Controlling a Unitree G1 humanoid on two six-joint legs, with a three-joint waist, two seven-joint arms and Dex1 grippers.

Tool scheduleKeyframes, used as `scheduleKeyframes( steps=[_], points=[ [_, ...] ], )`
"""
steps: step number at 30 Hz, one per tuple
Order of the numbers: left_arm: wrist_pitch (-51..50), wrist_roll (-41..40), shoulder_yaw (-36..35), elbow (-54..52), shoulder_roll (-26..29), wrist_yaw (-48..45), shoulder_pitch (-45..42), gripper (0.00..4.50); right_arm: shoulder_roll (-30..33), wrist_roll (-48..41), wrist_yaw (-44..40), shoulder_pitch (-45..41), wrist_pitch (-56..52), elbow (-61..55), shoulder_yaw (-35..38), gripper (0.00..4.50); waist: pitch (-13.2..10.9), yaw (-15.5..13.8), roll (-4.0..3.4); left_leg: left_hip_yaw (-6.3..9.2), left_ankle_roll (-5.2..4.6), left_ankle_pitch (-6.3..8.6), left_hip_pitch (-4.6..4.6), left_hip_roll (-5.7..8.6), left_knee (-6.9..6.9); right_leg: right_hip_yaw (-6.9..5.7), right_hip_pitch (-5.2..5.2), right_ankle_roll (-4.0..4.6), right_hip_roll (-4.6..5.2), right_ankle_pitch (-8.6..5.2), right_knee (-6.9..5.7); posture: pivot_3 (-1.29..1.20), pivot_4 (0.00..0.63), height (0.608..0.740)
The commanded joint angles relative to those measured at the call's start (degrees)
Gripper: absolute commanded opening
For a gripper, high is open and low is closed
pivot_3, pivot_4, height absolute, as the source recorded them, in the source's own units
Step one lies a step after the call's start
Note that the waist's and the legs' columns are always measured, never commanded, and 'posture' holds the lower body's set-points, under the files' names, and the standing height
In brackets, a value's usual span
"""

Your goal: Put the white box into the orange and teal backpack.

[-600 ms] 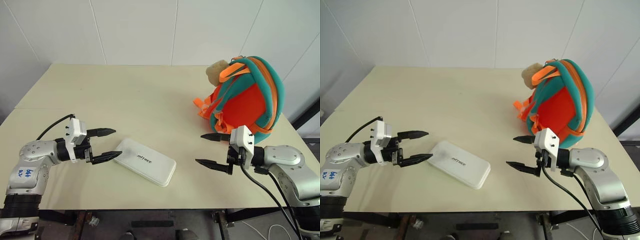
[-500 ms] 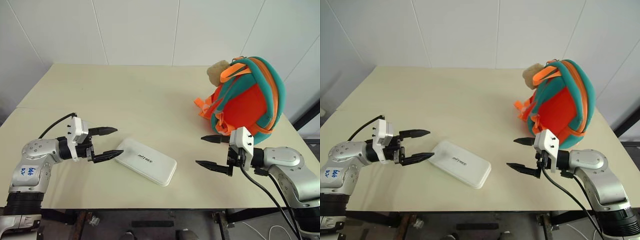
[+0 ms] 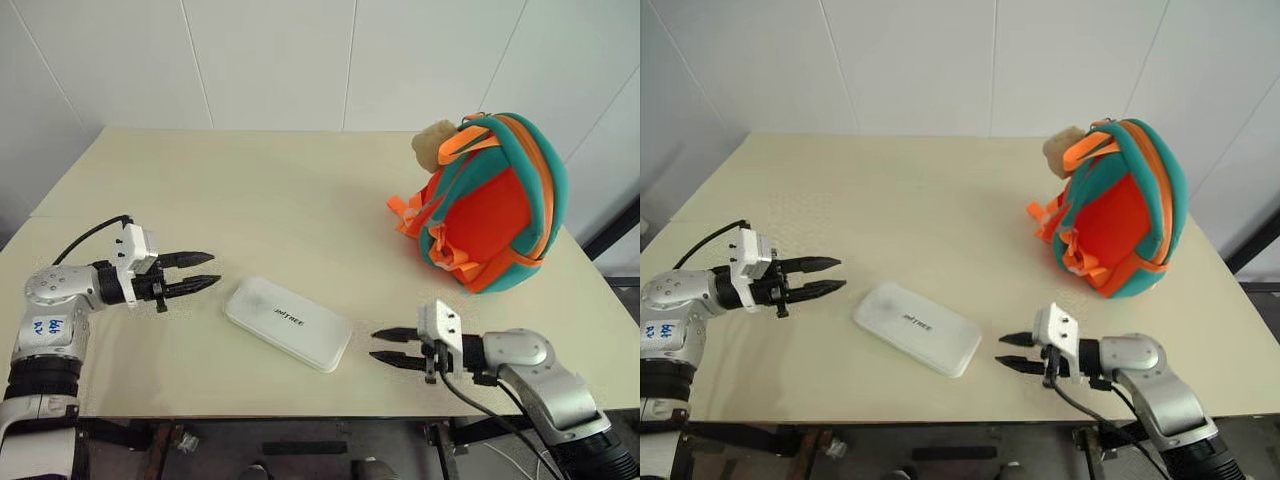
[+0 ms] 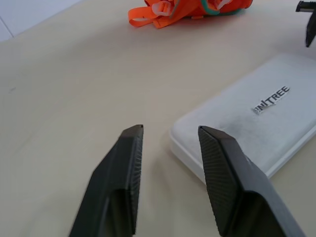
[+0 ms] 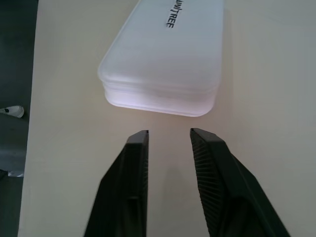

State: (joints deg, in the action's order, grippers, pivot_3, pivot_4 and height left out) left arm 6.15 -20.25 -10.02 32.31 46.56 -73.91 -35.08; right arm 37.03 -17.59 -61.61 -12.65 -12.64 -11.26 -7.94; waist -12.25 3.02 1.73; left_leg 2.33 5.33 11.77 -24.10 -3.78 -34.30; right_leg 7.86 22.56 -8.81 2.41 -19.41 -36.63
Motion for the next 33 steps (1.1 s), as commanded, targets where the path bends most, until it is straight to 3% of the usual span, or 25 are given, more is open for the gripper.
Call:
scheduleKeyframes(
  steps=[1,3,20,33],
  points=[
    [4.4,2.9,0.8,5.1,0.7,-0.7,-2.0,0.87,-1.8,0.2,1.5,0.8,0.3,-2.2,-1.3,0.21,0.0,0.0,0.00,0.01,0.00,0.00,0.00,0.00,-0.01,-0.01,0.00,0.00,-0.01,0.00,-0.02,0.00,0.150,0.740],
    [4.2,4.5,2.4,7.0,0.1,-0.9,-2.6,0.27,-3.2,1.1,2.5,0.9,0.0,-2.6,-2.8,0.00,0.0,0.0,0.00,0.00,0.01,-0.01,0.01,0.00,-0.02,-0.01,0.01,0.00,-0.01,0.00,-0.08,0.00,0.150,0.740],
    [5.7,7.2,6.5,7.7,-7.5,0.6,-1.9,0.27,-6.6,2.9,6.3,-5.3,-0.1,3.2,-2.3,0.00,0.0,-0.1,0.03,0.03,0.02,-0.02,0.03,0.00,-0.48,0.00,-0.04,-0.02,-0.03,0.01,-0.50,0.00,0.150,0.740],
    [-4.4,2.8,6.9,-10.3,-12.6,2.8,5.0,0.27,-4.1,4.6,3.8,-10.9,4.6,12.6,1.3,0.00,0.0,-0.4,0.03,0.07,0.01,-0.02,0.04,0.00,-0.72,0.00,-0.07,-0.04,-0.04,0.02,-0.70,0.00,0.150,0.740]
  ],
)
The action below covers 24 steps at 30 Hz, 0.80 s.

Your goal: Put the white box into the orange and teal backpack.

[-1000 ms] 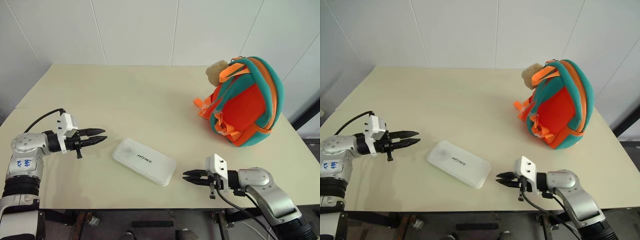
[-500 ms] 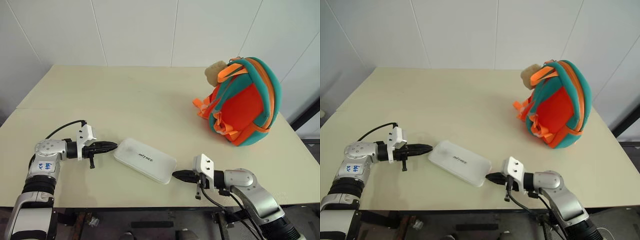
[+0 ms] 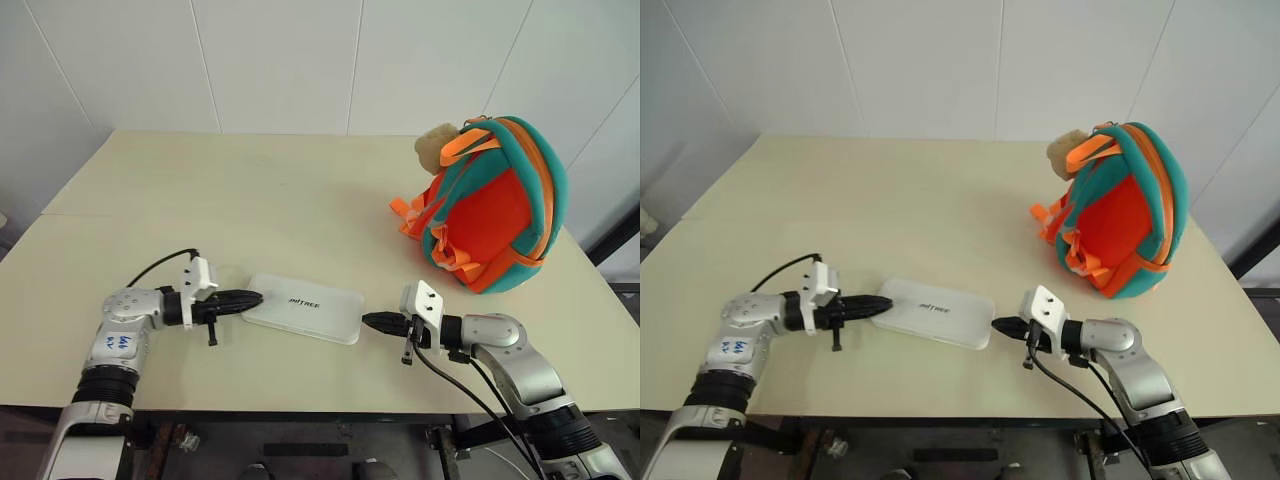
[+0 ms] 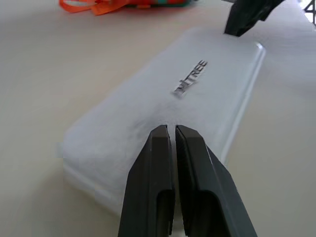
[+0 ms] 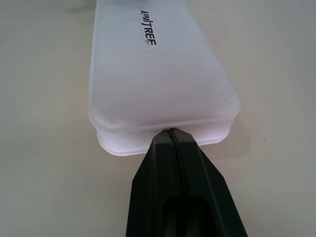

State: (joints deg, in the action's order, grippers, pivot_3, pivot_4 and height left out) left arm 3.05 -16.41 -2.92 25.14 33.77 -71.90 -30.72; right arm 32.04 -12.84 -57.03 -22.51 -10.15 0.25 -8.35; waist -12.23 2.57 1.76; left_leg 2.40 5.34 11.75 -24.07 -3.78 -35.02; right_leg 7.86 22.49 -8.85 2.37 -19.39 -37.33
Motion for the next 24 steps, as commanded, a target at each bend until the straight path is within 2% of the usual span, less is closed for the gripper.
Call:
scheduleKeyframes(
  steps=[1,8,12,18,24],
  points=[
    [-1.4,-1.0,-0.2,-3.4,0.0,1.1,0.8,0.27,1.0,-0.1,-1.0,-1.3,2.4,1.7,1.8,0.00,0.0,0.2,0.00,0.00,0.00,0.00,0.00,0.00,0.00,0.00,0.00,0.00,0.00,0.00,0.00,0.00,0.150,0.740],
    [-1.5,-1.5,-1.5,-4.2,-0.1,3.2,0.7,0.27,1.3,-0.1,-1.6,-2.0,3.4,3.4,1.8,0.00,0.0,0.5,0.00,0.01,0.00,0.00,0.00,0.00,0.01,0.00,0.01,0.00,0.00,0.00,0.00,0.00,0.150,0.740],
    [-3.0,-3.2,-5.4,-5.4,3.3,4.7,-0.7,0.27,1.6,-0.2,-1.5,-1.9,3.7,3.7,2.2,0.00,0.0,0.6,0.00,0.01,0.00,0.00,-0.01,0.00,0.01,0.00,0.02,0.00,0.00,0.00,0.00,0.00,0.150,0.740],
    [-0.1,-0.9,-7.3,0.9,8.2,5.6,-1.3,0.27,1.4,-0.2,-1.3,-2.0,3.9,3.7,1.9,0.00,0.0,0.7,0.00,0.02,0.00,0.00,0.00,0.00,0.03,0.01,0.03,0.01,-0.01,-0.01,0.01,0.00,0.150,0.740],
    [4.6,2.9,-4.3,6.4,6.1,7.8,-1.2,0.27,0.6,-0.1,-1.0,-2.1,3.9,3.6,1.4,0.00,0.0,0.3,0.00,0.02,0.00,0.00,-0.03,0.01,0.03,0.00,0.02,0.02,0.00,-0.01,0.05,0.00,0.150,0.740]
  ],
)
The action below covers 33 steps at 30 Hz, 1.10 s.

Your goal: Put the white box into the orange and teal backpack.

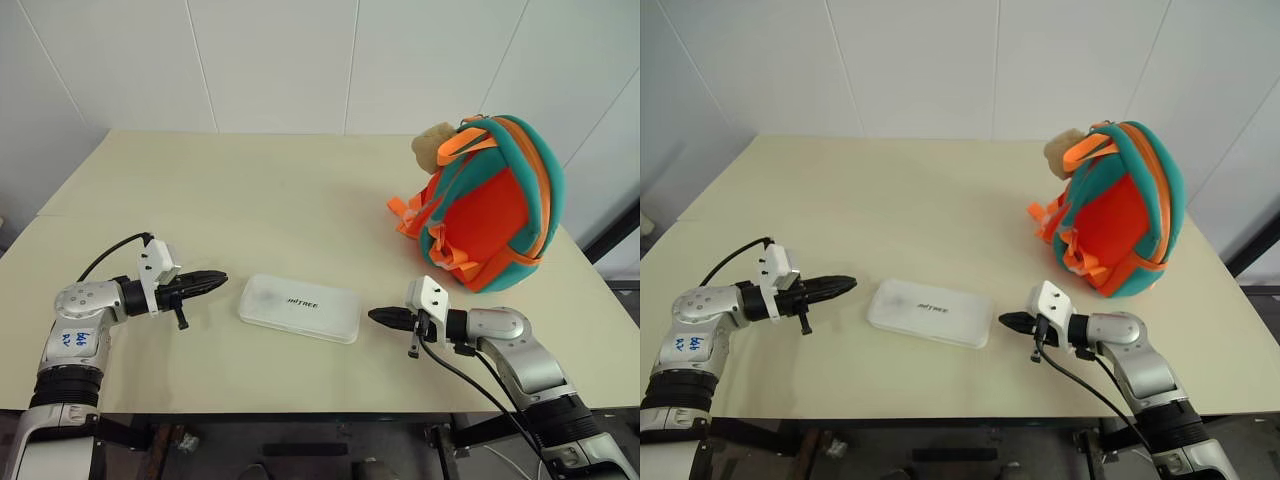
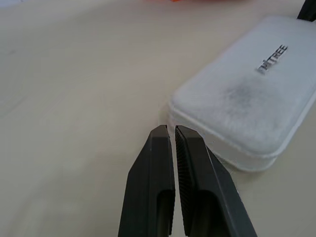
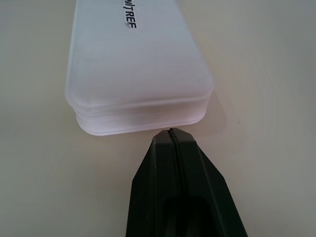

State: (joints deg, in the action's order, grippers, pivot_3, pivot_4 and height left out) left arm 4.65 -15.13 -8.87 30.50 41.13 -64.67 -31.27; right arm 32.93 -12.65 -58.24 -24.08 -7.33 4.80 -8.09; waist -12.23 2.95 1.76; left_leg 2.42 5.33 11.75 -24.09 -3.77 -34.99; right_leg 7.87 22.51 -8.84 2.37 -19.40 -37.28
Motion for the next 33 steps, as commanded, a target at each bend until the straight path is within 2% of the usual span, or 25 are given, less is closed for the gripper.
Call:
scheduleKeyframes(
  steps=[1,10,18,27,30,33],
  points=[
    [3.3,1.9,2.3,1.5,-2.3,0.7,-1.0,0.27,-0.4,-0.2,0.2,-0.6,1.1,-0.9,1.0,0.00,0.0,-0.1,0.00,0.00,0.00,0.00,-0.01,0.00,0.00,0.00,0.00,0.00,0.00,0.00,0.02,0.00,0.150,0.740],
    [4.0,2.4,5.2,3.0,-6.6,0.8,-3.0,0.27,-0.5,-0.1,0.0,-1.5,1.1,0.2,1.3,0.00,0.0,0.2,0.00,0.00,0.00,0.00,-0.01,0.00,0.02,0.00,0.01,-0.01,-0.01,0.01,0.00,0.00,0.150,0.740],
    [1.4,0.7,5.9,-1.9,-8.6,0.2,-0.8,0.27,-0.5,0.8,-0.5,-3.5,2.8,3.5,1.8,0.00,0.0,0.2,0.00,0.00,0.00,0.00,0.00,0.00,0.01,0.00,0.01,-0.01,-0.01,0.01,0.00,0.00,0.150,0.740],
    [0.3,0.9,5.1,-5.5,-9.5,1.9,2.1,0.27,-0.6,1.8,-2.4,-6.3,4.7,7.7,2.2,0.00,0.0,0.2,0.00,0.00,0.00,0.00,0.00,0.00,0.03,0.00,0.01,-0.01,-0.01,0.01,0.00,0.00,0.150,0.740],
    [-0.5,1.7,5.1,-5.5,-8.9,3.4,1.8,0.27,-0.2,0.3,-3.4,-6.0,2.3,7.1,2.8,0.00,0.0,0.2,0.00,0.00,0.00,0.00,0.00,0.00,0.02,0.00,0.01,-0.01,-0.01,0.01,0.00,0.00,0.150,0.740],
    [-5.0,3.4,5.6,-7.0,-8.1,6.9,1.7,0.27,0.1,0.5,-2.8,-6.6,2.1,8.2,3.8,0.00,0.0,0.2,0.00,0.00,0.00,0.00,0.00,0.00,0.02,0.00,0.01,-0.01,-0.01,0.01,-0.02,0.00,0.150,0.740]
  ],
)
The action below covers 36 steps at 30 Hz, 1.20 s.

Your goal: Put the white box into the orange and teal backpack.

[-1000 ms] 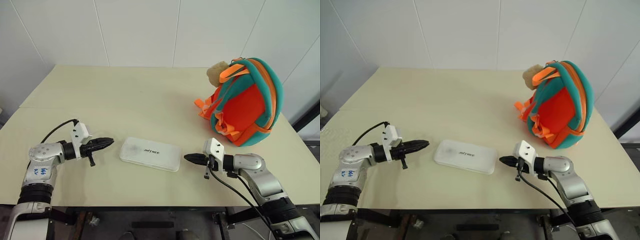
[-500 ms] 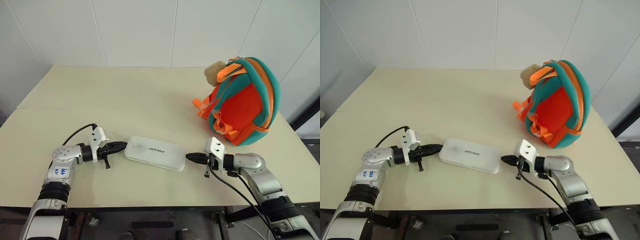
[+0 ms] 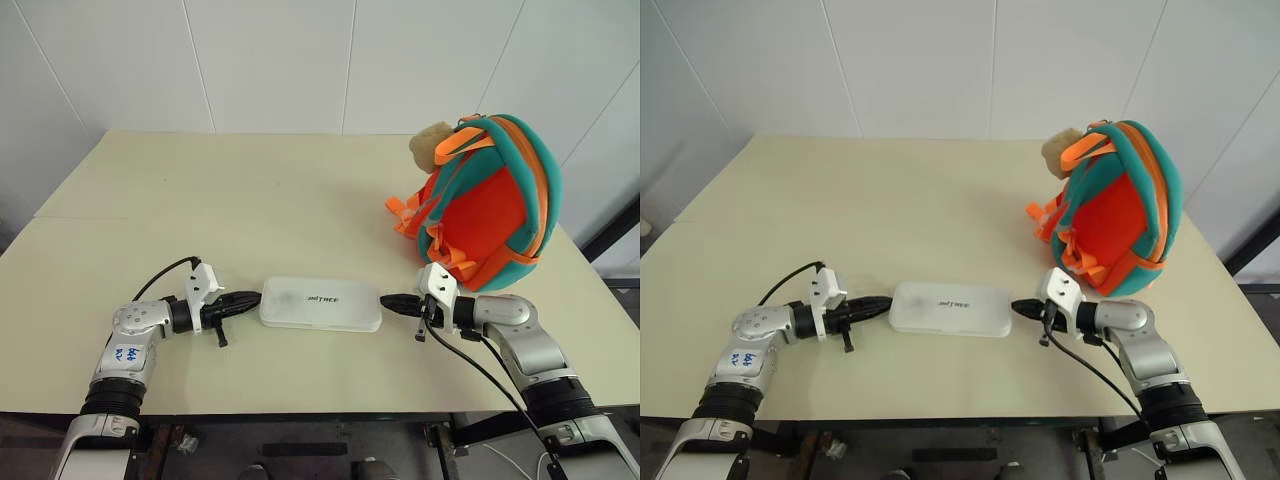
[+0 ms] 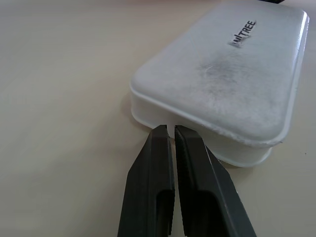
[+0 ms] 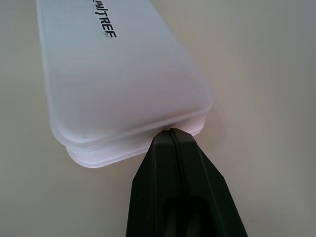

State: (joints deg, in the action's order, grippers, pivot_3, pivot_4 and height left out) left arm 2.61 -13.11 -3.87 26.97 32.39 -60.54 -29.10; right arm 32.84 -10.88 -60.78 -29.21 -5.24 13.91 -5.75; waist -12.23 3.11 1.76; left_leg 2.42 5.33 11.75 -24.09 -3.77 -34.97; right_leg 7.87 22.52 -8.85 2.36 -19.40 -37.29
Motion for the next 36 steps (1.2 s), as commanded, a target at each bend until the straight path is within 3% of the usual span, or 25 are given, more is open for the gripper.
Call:
scheduleKeyframes(
  steps=[1,9,13,14,18,22,27,36],
  points=[
    [-5.1,1.1,0.7,-4.1,0.9,3.1,-0.4,0.65,0.4,-1.3,-0.1,-1.8,-0.2,-0.3,1.8,0.35,0.0,0.1,0.00,0.00,0.00,0.00,0.00,0.00,0.00,0.00,0.00,0.00,0.00,0.00,0.00,0.00,0.150,0.740],
    [-13.0,-3.7,-2.2,-10.2,5.6,0.2,1.4,2.98,3.9,-2.3,-0.9,-5.8,-2.5,2.8,5.9,2.95,0.0,0.1,-0.01,0.00,0.00,0.00,0.00,0.00,0.07,0.00,0.01,0.01,0.00,-0.01,0.05,0.00,0.150,0.740],
    [-20.6,-7.1,-4.0,-11.1,8.7,-1.3,0.7,4.23,6.8,-6.4,-4.4,-6.3,-11.5,-1.9,6.3,4.34,0.0,0.1,-0.02,0.00,0.00,0.00,-0.01,0.00,0.13,0.00,0.01,0.01,0.01,-0.01,0.14,0.00,0.150,0.740],
    [-23.2,-8.3,-4.6,-10.9,9.5,-2.2,0.3,4.48,7.8,-7.9,-5.6,-6.3,-15.0,-3.8,6.2,4.50,0.0,0.1,-0.03,0.00,0.00,0.00,-0.01,0.00,0.14,0.00,0.01,0.01,0.01,-0.01,0.15,0.00,0.150,0.740],
    [-37.2,-14.9,-6.6,-7.3,11.7,-6.0,-3.4,4.48,12.7,-13.8,-12.1,-5.1,-29.0,-12.2,3.5,4.50,-0.1,0.1,-0.10,0.00,-0.01,0.00,-0.03,0.00,0.25,-0.01,0.04,0.02,0.00,-0.02,0.19,0.00,0.150,0.740],
    [-50.2,-16.5,-3.4,-4.0,13.8,-9.1,-5.6,4.48,13.7,-16.7,-13.7,-4.5,-37.5,-16.5,0.8,4.50,-0.1,0.3,-0.10,0.03,-0.01,0.01,-0.02,-0.01,0.27,-0.02,0.04,0.02,0.00,-0.05,0.22,0.00,0.150,0.740],
    [-62.1,-16.1,0.6,-1.5,13.1,-8.3,-7.3,4.48,11.7,-12.9,-10.5,-5.0,-36.5,-14.5,-2.9,4.50,-0.1,0.2,-0.08,0.02,-0.01,0.02,-0.06,0.00,0.29,-0.02,0.09,0.02,0.00,-0.05,0.26,0.00,0.150,0.740],
    [-68.7,-16.6,0.5,0.6,9.0,-4.2,-9.0,4.48,8.8,-9.4,-9.0,-7.1,-32.5,-8.0,-4.6,4.50,0.0,-0.1,-0.10,0.02,0.00,0.02,-0.04,0.00,0.27,-0.03,0.05,0.03,0.01,-0.06,0.26,0.00,0.150,0.740]
  ],
)
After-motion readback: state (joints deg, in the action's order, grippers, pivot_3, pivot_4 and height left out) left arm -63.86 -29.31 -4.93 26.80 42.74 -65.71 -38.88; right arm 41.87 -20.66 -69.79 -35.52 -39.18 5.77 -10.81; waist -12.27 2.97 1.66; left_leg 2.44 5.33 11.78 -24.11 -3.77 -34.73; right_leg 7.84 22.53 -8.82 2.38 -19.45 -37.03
